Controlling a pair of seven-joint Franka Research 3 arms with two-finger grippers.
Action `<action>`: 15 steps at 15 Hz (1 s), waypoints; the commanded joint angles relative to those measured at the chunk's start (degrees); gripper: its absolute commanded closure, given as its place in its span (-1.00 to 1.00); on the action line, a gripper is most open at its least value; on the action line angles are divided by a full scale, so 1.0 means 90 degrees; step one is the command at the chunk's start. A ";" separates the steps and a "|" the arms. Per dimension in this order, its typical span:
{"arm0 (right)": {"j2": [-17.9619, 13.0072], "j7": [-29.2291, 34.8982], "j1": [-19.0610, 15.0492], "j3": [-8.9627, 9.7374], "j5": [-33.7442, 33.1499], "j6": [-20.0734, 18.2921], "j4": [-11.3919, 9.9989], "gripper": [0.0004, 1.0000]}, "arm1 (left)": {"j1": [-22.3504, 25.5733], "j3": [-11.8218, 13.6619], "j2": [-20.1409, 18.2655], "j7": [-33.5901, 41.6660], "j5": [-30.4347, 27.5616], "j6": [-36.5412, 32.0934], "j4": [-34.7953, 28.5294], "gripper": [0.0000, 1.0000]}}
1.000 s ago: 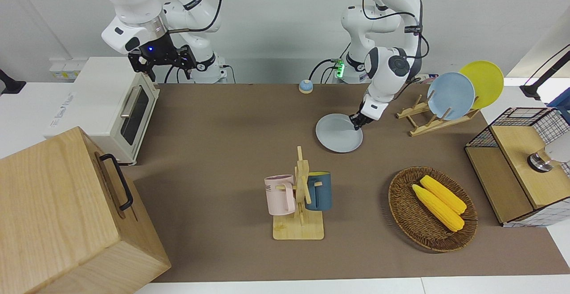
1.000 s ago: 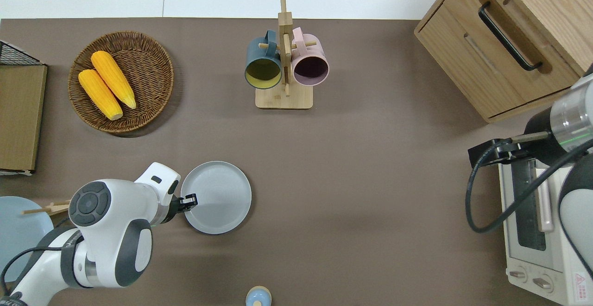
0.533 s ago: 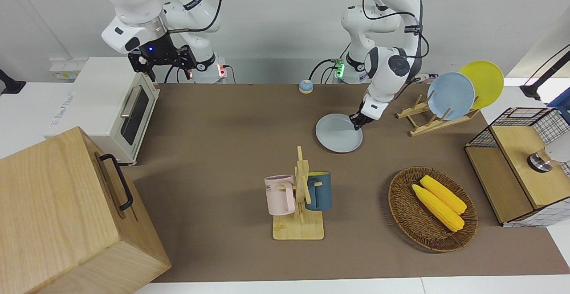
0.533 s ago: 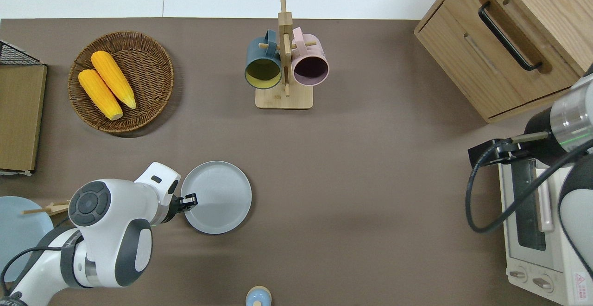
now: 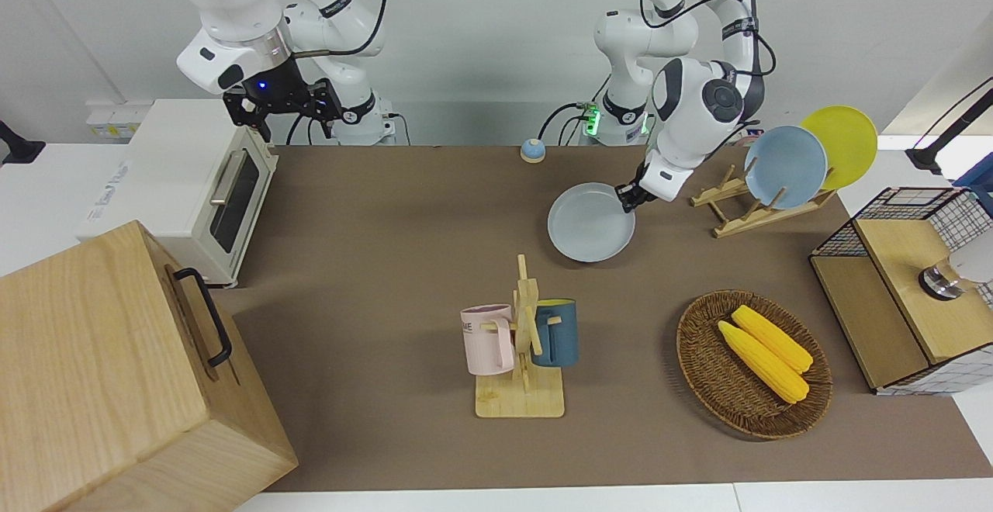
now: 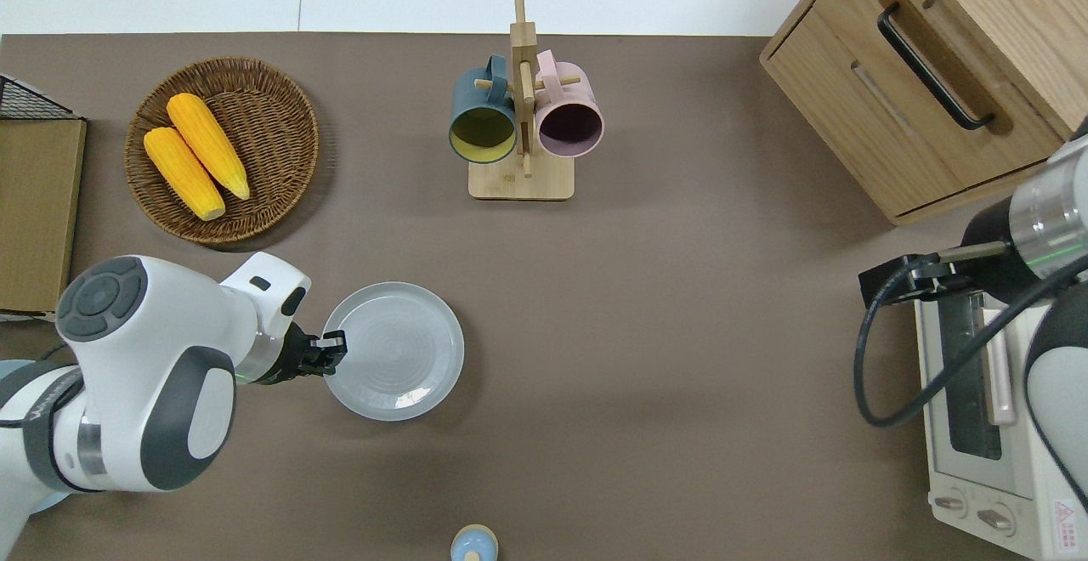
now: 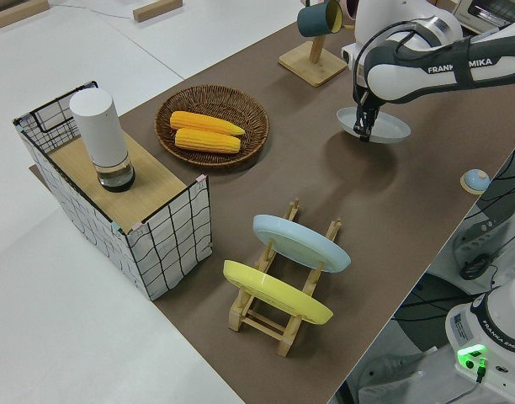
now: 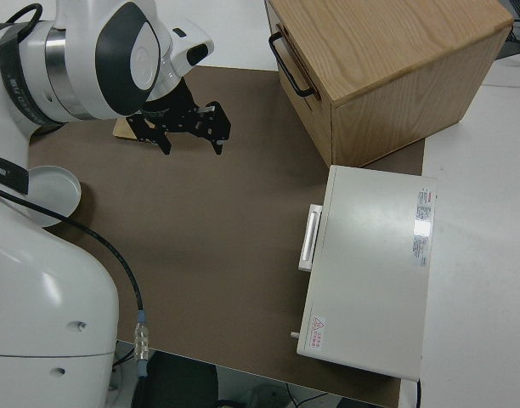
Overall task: Pick gray plate from table and place it on lower plate rack with left arm
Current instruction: 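Carry the gray plate with the left gripper toward the wooden rack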
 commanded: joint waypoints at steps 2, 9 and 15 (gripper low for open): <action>-0.0013 0.0075 -0.0147 0.0135 -0.0031 -0.0069 0.0046 -0.97 | 0.0012 0.0217 -0.0061 -0.0022 0.0197 -0.1180 0.0813 1.00; -0.0013 0.0075 -0.0147 0.0135 -0.0031 -0.0069 0.0036 -0.97 | 0.0002 0.0413 -0.0139 0.0007 0.1230 -0.2753 0.2044 1.00; -0.0022 0.0075 -0.0147 0.0135 -0.0041 -0.0069 0.0046 -0.97 | 0.0002 0.0355 -0.0227 0.0066 0.2607 -0.3536 0.2299 1.00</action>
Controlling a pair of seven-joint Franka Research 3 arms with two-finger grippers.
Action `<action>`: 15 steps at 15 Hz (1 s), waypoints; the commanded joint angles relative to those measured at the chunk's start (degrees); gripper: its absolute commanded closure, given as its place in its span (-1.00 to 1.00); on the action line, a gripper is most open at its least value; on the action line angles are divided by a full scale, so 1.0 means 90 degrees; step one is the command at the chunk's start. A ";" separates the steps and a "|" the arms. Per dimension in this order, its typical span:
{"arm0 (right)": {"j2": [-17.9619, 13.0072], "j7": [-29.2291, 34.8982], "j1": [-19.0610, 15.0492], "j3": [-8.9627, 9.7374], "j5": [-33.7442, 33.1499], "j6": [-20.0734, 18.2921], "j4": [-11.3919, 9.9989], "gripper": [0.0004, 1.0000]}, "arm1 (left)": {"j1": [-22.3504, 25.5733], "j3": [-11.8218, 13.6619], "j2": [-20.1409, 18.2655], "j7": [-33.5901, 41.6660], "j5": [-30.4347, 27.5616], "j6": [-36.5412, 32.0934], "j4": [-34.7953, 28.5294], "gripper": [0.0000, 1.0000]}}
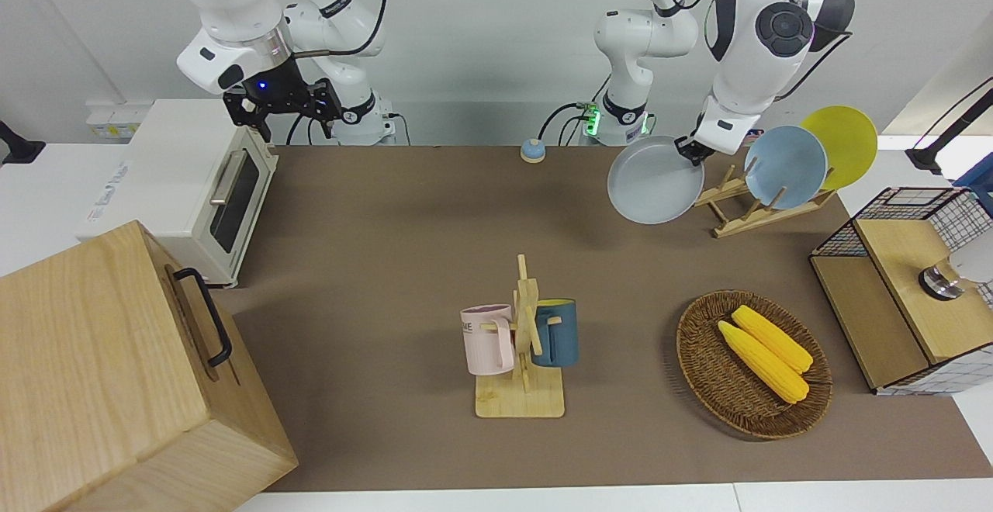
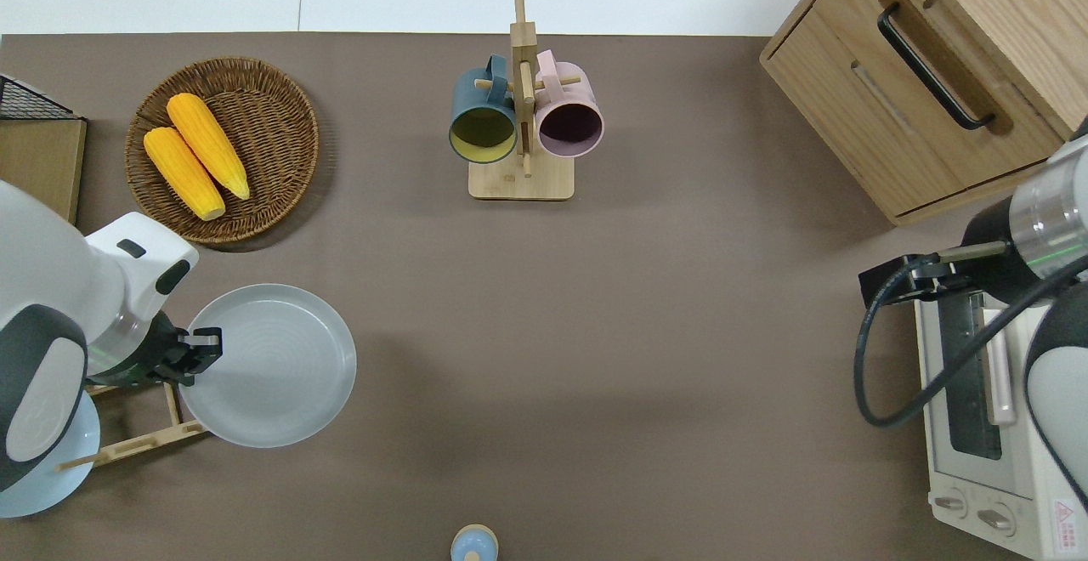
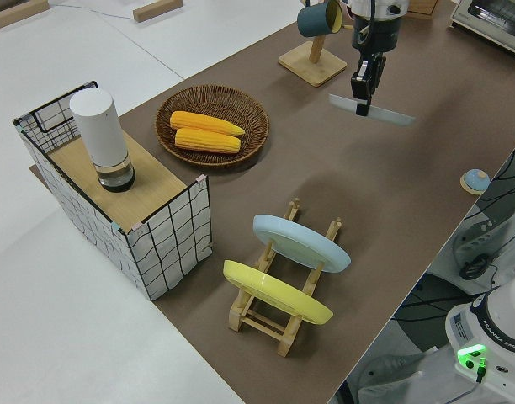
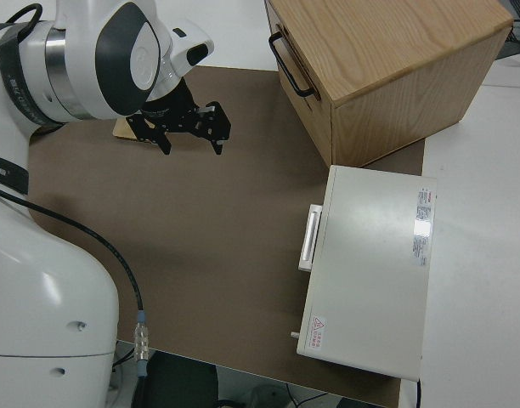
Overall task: Pick gray plate from table and place it on lower plate rack with left arm
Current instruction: 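Carry the gray plate with the left gripper toward the wooden rack, then lower the gray plate into the lower rack slot with the left gripper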
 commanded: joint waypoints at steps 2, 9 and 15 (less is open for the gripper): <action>-0.0013 0.0075 -0.0147 0.0135 -0.0031 -0.0069 0.0046 -0.97 | -0.0006 -0.0052 -0.0047 0.0057 0.1063 -0.0476 0.0088 1.00; -0.0013 0.0075 -0.0147 0.0135 -0.0031 -0.0069 0.0046 -0.97 | -0.0006 -0.0003 -0.0086 0.0457 0.2773 -0.0809 0.0078 1.00; -0.0013 0.0075 -0.0147 0.0135 -0.0031 -0.0069 0.0046 -0.97 | 0.0014 0.0007 -0.0028 0.0468 0.3702 -0.0897 -0.0010 1.00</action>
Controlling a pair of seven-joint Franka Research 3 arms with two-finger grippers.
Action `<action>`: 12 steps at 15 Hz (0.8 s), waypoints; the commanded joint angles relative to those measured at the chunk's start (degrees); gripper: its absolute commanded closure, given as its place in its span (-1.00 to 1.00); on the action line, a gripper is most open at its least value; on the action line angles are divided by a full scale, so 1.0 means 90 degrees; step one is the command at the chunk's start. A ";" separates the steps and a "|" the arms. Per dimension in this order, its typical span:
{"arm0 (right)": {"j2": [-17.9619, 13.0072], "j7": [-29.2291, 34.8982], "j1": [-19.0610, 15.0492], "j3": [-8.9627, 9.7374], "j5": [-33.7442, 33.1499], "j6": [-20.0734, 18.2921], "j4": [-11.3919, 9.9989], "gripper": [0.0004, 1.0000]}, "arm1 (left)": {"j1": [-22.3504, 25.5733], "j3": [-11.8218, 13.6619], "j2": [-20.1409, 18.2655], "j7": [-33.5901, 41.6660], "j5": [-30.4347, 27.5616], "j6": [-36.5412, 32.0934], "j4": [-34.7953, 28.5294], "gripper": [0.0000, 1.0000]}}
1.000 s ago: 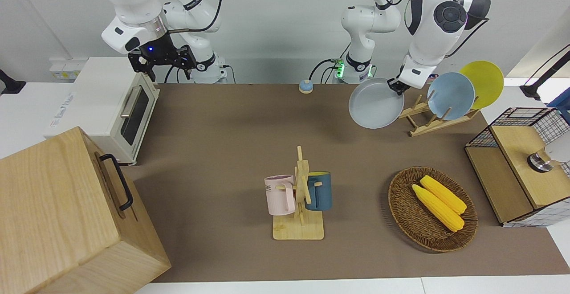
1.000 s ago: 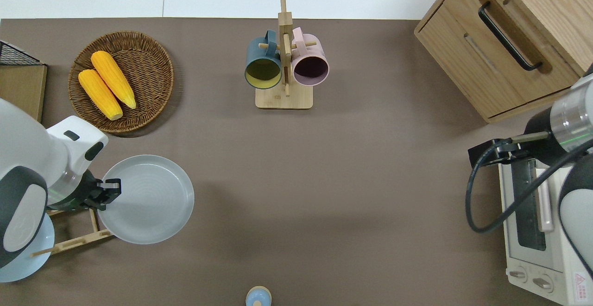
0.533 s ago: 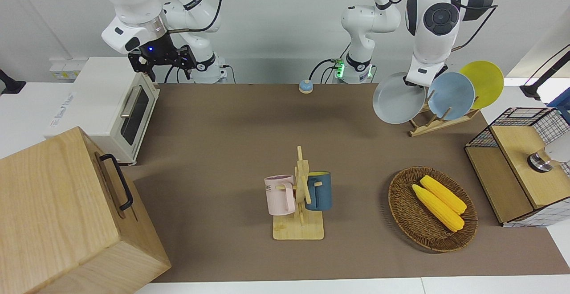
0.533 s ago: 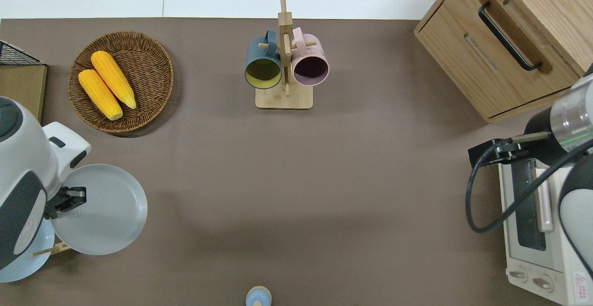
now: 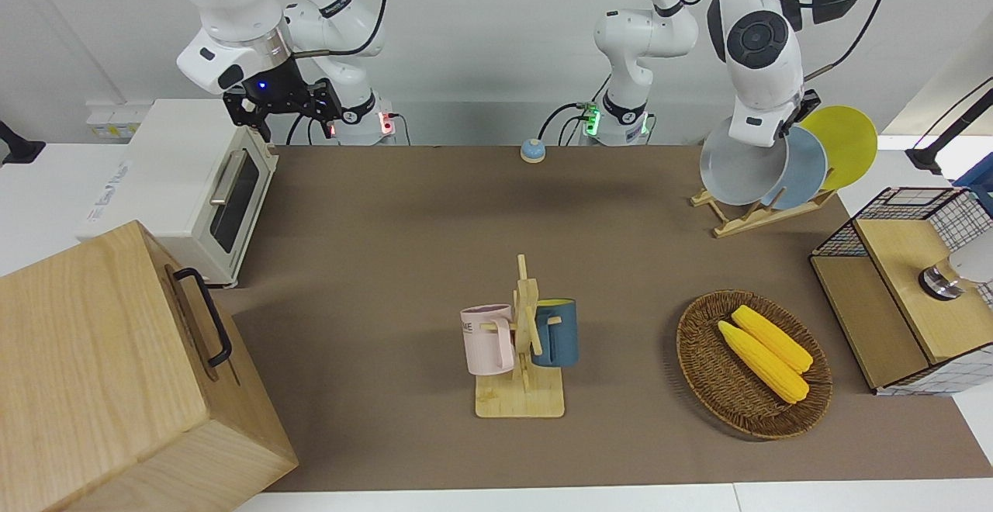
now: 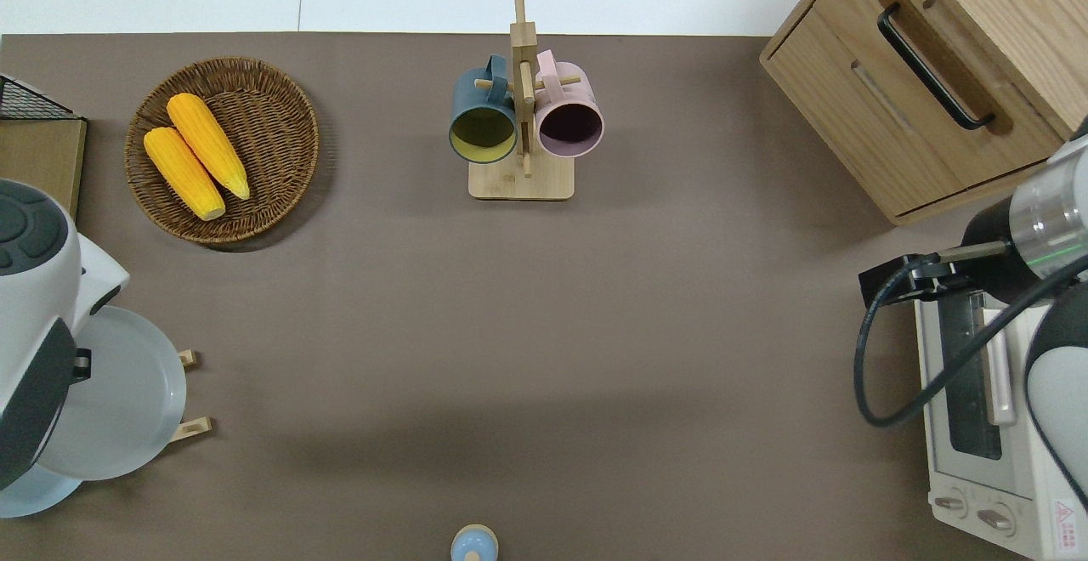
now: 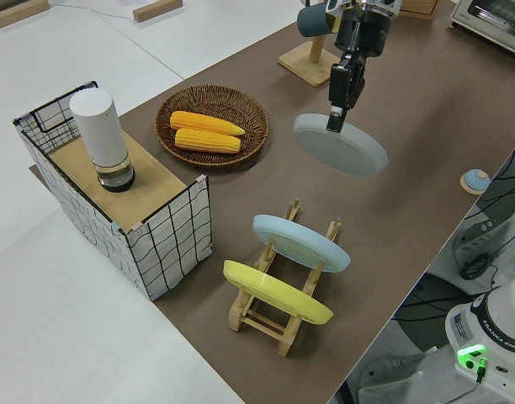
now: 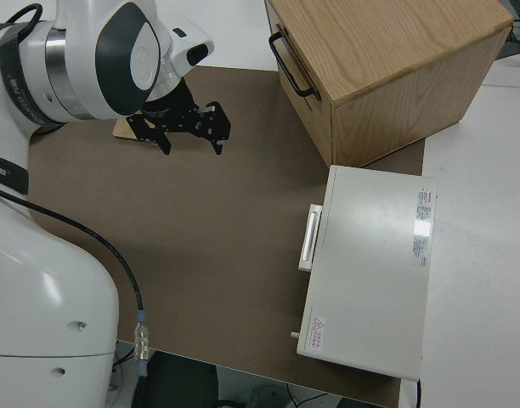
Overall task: Pick gray plate from table and place it on lower plate rack with left arm
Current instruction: 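Lower the gray plate into the lower rack slot with the left gripper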
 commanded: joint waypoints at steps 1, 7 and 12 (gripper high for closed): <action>-0.0013 0.0075 -0.0147 0.0135 -0.0031 -0.0069 0.0046 -0.97 | 0.0012 -0.0001 0.0020 0.0104 0.0450 -0.0121 -0.0032 1.00; -0.0013 0.0075 -0.0147 0.0135 -0.0031 -0.0069 0.0046 -0.97 | 0.0041 0.0155 0.0069 0.0007 0.0850 -0.0092 -0.0226 1.00; -0.0013 0.0075 -0.0147 0.0135 -0.0031 -0.0078 0.0046 -0.97 | 0.0090 0.0194 0.0156 -0.0061 0.0997 0.0026 -0.0412 1.00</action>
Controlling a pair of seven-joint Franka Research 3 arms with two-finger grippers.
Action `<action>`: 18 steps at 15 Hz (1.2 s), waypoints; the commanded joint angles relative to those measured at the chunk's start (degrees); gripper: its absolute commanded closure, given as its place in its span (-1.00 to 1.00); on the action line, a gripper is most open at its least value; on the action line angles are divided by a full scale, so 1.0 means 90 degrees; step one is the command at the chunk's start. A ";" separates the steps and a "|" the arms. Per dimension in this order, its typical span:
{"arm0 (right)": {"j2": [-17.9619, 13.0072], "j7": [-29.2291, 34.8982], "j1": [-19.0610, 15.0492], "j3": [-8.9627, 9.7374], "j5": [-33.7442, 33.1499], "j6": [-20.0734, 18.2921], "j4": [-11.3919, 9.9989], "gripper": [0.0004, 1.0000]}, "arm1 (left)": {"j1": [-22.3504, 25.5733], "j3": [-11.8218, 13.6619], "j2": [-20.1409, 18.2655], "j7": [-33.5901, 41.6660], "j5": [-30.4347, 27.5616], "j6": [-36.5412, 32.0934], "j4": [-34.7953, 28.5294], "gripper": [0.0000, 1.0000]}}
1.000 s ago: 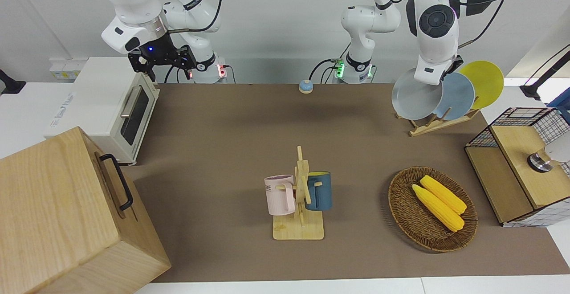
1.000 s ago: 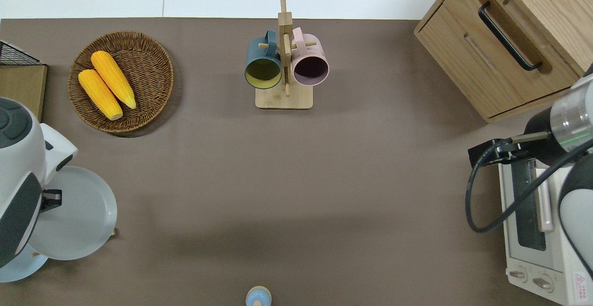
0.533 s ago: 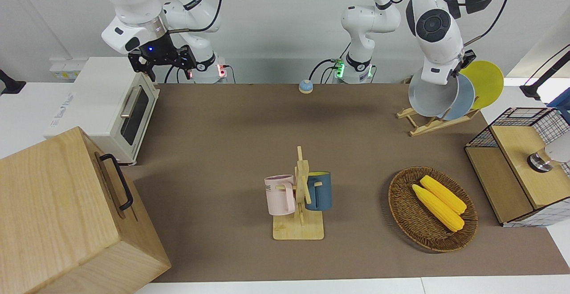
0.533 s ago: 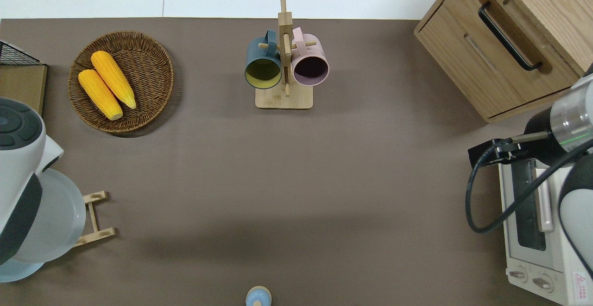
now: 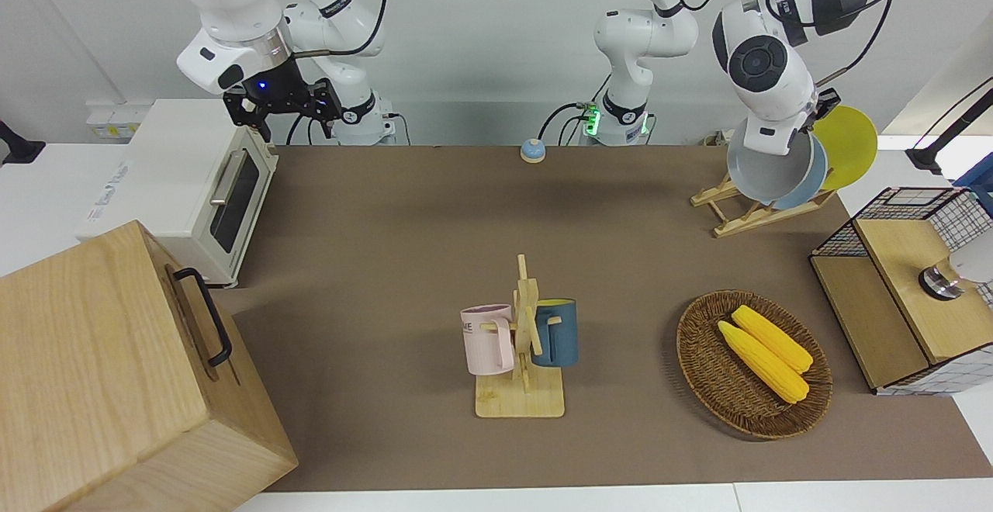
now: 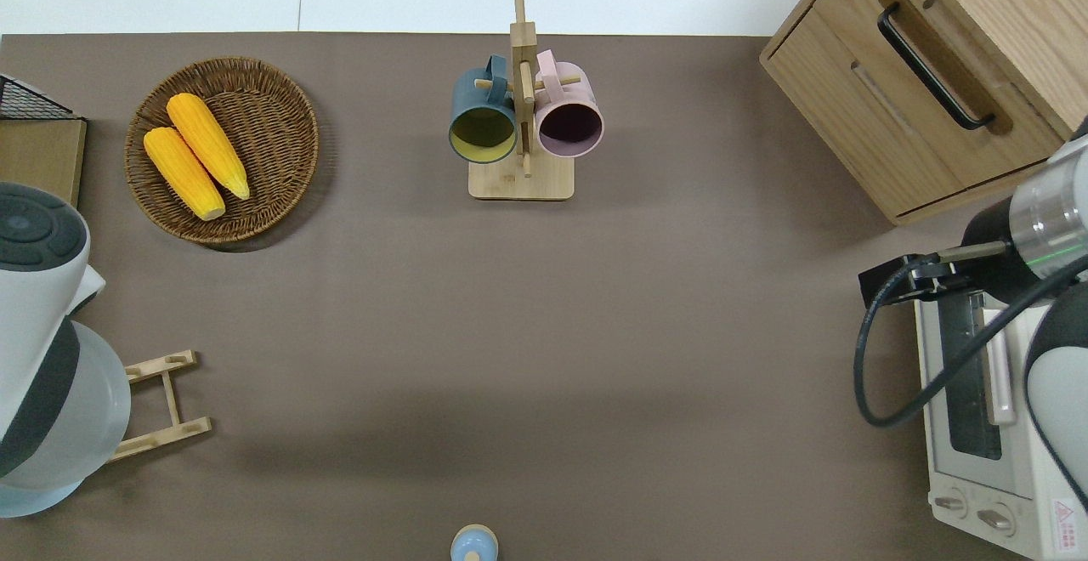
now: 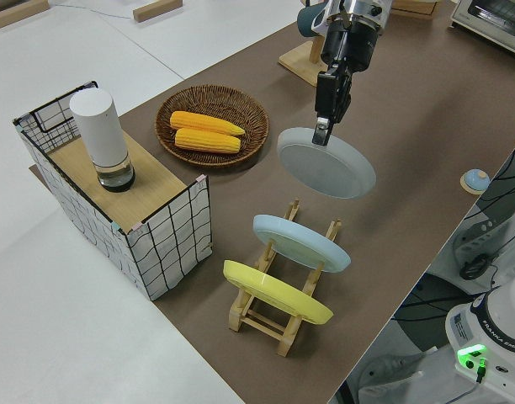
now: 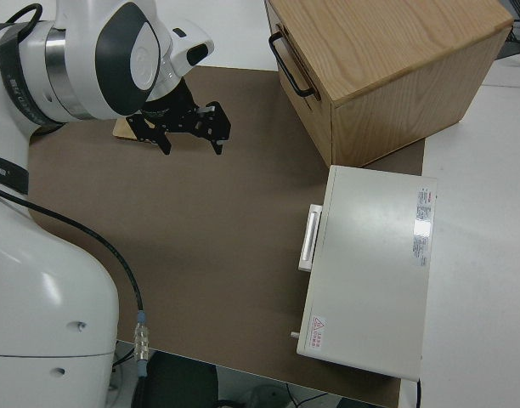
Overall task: Pick gray plate from table and place it on lower plate rack with left arm
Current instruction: 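Lower the gray plate into the lower rack slot with the left gripper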
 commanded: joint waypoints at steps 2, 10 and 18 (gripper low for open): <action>-0.0013 0.0075 -0.0147 0.0135 -0.0031 -0.0069 0.0046 -0.97 | 0.0061 0.0005 0.0098 -0.0392 0.0203 0.0221 -0.0451 1.00; -0.0013 0.0075 -0.0147 0.0135 -0.0031 -0.0069 0.0046 -0.97 | 0.0012 -0.0005 0.0235 -0.1731 0.0154 0.0944 -0.1350 1.00; -0.0013 0.0075 -0.0147 0.0125 -0.0031 -0.0069 0.0046 -0.97 | -0.0066 -0.0005 0.0371 -0.2152 0.0076 0.0993 -0.1497 0.93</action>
